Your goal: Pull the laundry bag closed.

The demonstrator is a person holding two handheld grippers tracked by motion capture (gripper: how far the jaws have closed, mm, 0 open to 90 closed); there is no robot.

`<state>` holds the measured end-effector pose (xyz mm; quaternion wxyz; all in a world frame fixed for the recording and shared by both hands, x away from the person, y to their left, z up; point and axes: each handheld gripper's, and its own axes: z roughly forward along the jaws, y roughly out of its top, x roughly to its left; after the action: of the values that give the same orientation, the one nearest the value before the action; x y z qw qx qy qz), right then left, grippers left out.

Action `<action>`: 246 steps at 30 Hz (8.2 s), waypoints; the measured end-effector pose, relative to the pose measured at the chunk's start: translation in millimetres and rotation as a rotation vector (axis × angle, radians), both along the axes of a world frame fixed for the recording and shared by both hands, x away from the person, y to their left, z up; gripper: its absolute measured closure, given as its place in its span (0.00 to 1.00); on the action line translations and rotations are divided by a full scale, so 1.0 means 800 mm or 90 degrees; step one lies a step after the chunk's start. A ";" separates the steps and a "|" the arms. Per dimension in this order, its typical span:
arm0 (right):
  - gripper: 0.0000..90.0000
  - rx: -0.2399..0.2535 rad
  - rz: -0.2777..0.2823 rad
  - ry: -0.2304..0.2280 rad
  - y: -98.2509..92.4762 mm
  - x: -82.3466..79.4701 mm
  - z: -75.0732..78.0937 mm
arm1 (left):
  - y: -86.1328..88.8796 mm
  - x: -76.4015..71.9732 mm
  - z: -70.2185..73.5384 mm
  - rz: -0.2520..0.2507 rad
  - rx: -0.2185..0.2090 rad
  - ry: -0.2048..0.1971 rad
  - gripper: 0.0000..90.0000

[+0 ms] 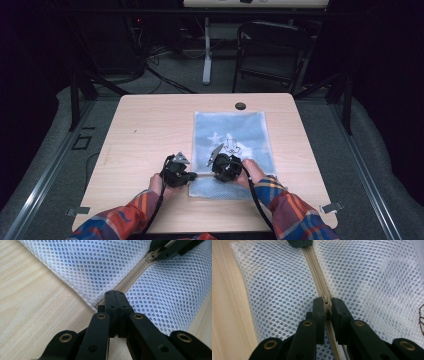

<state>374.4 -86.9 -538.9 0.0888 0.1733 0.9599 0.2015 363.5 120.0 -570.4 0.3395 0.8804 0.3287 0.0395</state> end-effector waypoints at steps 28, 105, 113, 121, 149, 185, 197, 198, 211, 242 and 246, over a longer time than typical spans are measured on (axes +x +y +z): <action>0.91 -0.008 -0.017 0.006 -0.020 -0.001 0.004 | -0.001 -0.001 0.000 -0.001 0.004 -0.003 1.00; 0.91 -0.020 -0.078 0.012 -0.089 -0.012 0.013 | 0.000 -0.001 0.000 -0.002 0.006 -0.004 1.00; 0.91 -0.025 -0.081 0.010 -0.096 -0.013 0.015 | 0.000 -0.001 0.000 -0.002 0.006 -0.004 1.00; 0.91 -0.026 -0.087 0.012 -0.103 -0.014 0.015 | -0.001 -0.001 0.000 -0.002 0.007 -0.005 1.00; 0.91 -0.037 -0.115 0.025 -0.132 -0.016 0.014 | 0.000 -0.001 0.000 -0.001 0.007 -0.005 1.00; 0.91 -0.050 -0.166 0.042 -0.179 -0.021 0.010 | -0.001 -0.002 0.000 -0.001 0.010 -0.008 1.00; 0.91 -0.067 -0.180 0.045 -0.193 -0.022 0.012 | -0.001 -0.002 0.000 -0.001 0.009 -0.008 1.00; 0.91 -0.061 -0.181 0.047 -0.194 -0.022 0.012 | -0.001 -0.002 0.000 0.002 0.005 -0.007 1.00; 0.91 -0.056 -0.216 0.061 -0.212 -0.023 0.005 | 0.000 -0.003 0.000 0.005 0.005 -0.010 1.00; 0.15 0.071 -0.301 0.024 -0.224 -0.047 0.036 | 0.031 -0.009 0.045 0.077 -0.013 -0.006 0.27; 0.11 0.080 -0.331 0.015 -0.235 -0.058 0.042 | 0.046 -0.018 0.057 0.089 -0.014 -0.015 0.23</action>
<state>327.7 -275.2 -505.2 0.1153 0.4213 0.8700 0.2288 349.5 156.5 -525.1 0.3497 0.8508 0.3859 0.0700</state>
